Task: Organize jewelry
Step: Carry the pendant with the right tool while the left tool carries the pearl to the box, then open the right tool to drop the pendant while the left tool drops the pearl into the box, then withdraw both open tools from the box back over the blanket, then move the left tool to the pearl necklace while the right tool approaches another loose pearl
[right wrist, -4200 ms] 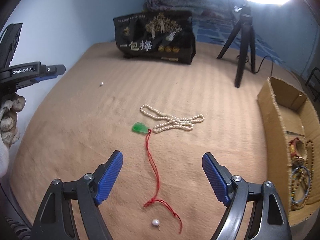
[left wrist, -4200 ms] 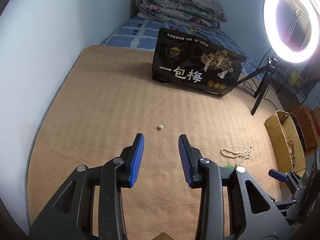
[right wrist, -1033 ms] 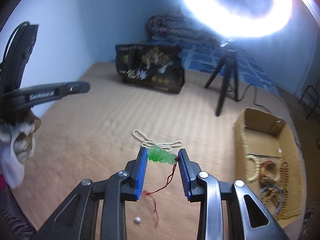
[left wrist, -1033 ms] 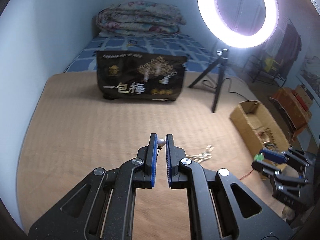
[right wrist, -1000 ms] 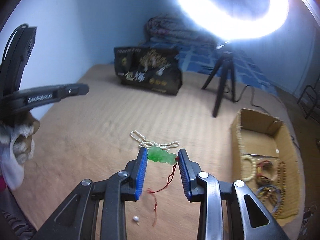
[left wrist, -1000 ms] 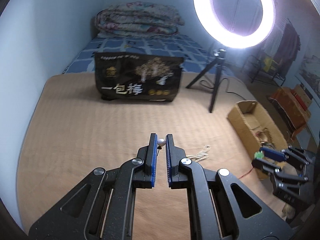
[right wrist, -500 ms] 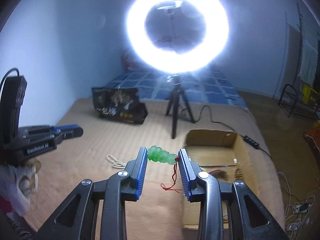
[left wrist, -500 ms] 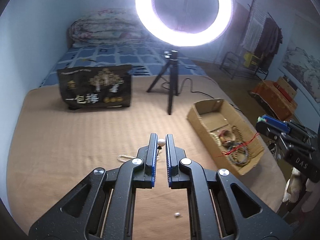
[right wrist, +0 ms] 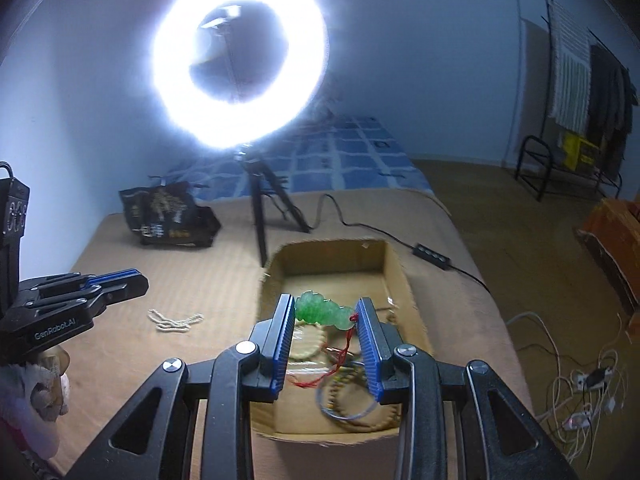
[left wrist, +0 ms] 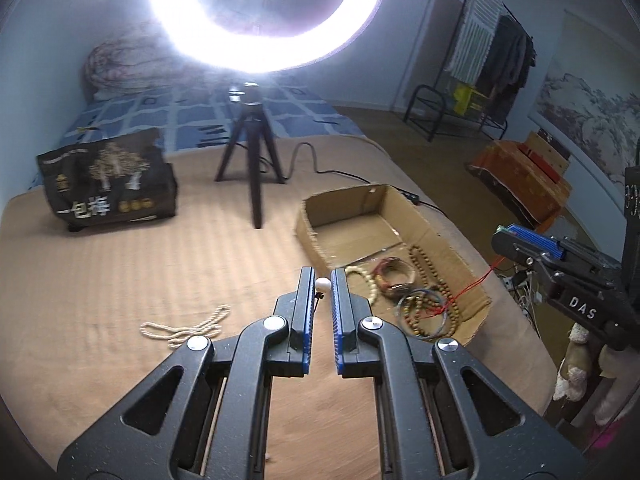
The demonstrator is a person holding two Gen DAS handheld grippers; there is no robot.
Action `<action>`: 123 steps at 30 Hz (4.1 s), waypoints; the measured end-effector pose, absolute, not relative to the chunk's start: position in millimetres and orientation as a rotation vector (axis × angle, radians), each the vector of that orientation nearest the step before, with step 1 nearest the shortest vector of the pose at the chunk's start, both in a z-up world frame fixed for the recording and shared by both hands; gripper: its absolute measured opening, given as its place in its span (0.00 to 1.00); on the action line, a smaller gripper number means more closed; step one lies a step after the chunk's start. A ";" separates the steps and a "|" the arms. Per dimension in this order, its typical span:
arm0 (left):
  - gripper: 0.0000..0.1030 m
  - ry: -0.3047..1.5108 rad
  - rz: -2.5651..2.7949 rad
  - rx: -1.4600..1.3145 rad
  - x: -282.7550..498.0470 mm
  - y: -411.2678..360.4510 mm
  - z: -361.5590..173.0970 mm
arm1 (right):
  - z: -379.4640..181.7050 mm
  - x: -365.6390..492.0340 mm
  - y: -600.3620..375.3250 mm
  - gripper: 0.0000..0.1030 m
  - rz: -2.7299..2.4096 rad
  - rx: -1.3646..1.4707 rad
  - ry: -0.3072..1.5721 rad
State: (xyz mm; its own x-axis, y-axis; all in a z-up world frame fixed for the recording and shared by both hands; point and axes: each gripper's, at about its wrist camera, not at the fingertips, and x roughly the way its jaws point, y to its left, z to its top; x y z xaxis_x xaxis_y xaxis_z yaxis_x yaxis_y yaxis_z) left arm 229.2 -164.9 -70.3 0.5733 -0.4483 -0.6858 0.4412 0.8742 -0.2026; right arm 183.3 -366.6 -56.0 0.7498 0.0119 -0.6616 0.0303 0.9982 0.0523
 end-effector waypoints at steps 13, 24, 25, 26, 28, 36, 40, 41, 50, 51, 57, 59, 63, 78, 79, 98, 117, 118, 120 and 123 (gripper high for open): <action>0.06 0.854 -0.568 0.024 258.2 -242.4 -107.1 | -99.5 181.1 -411.1 0.31 -0.047 0.068 0.829; 0.06 0.904 -0.570 0.051 272.4 -267.8 -133.0 | -124.4 185.9 -421.9 0.32 -0.041 0.087 0.890; 0.06 0.906 -0.570 0.050 272.5 -268.0 -133.7 | -125.6 186.5 -422.2 0.32 -0.041 0.089 0.893; 0.06 0.910 -0.571 0.051 272.8 -268.4 -134.4 | -126.3 186.4 -422.4 0.32 -0.043 0.090 0.894; 0.07 0.917 -0.568 0.058 273.0 -268.7 -135.3 | -127.0 186.7 -422.1 0.34 -0.050 0.089 0.897; 0.46 0.899 -0.544 0.048 271.7 -260.9 -127.4 | -120.0 182.2 -415.3 0.81 -0.058 0.068 0.863; 0.46 0.888 -0.543 0.053 268.9 -255.4 -121.3 | -118.2 180.3 -410.3 0.83 -0.055 0.058 0.864; 0.46 0.886 -0.542 0.055 268.4 -253.8 -119.9 | -117.5 179.8 -408.4 0.84 -0.055 0.055 0.864; 0.46 0.864 -0.518 0.058 262.5 -222.6 -104.3 | -106.8 173.1 -389.6 0.84 -0.039 0.056 0.850; 0.46 0.863 -0.514 0.057 261.9 -217.9 -102.8 | -105.3 172.3 -386.3 0.84 -0.035 0.056 0.848; 0.46 0.850 -0.472 0.061 257.4 -178.5 -93.8 | -95.2 167.5 -361.7 0.84 0.006 0.048 0.831; 0.46 0.848 -0.455 0.059 256.6 -162.9 -91.2 | -92.1 165.1 -353.3 0.84 0.022 0.048 0.825; 0.46 0.850 -0.416 0.061 253.6 -130.0 -89.7 | -88.1 159.6 -334.5 0.84 0.058 0.046 0.818; 0.46 0.887 -0.340 0.021 245.0 -31.6 -104.8 | -101.5 142.0 -239.7 0.84 0.212 -0.037 0.845; 0.46 0.890 -0.336 0.017 244.6 -25.4 -106.6 | -106.2 141.0 -232.7 0.84 0.220 -0.043 0.853; 0.46 0.986 -0.342 0.062 236.4 9.0 -155.0 | -195.7 132.9 -163.9 0.36 0.336 -0.075 1.009; 0.46 0.999 -0.471 0.058 287.4 -54.5 -176.1 | -215.2 153.0 -174.4 0.11 0.264 -0.117 1.000; 0.46 1.013 -0.477 0.035 294.4 -56.3 -180.0 | -215.0 153.4 -175.4 0.11 0.264 -0.121 0.998; 0.46 1.033 -0.477 -0.007 306.0 -57.9 -186.0 | -215.3 154.3 -177.8 0.11 0.274 -0.115 0.997; 0.46 1.064 -0.479 -0.060 322.3 -58.2 -194.2 | -215.1 155.7 -181.6 0.11 0.277 -0.106 0.999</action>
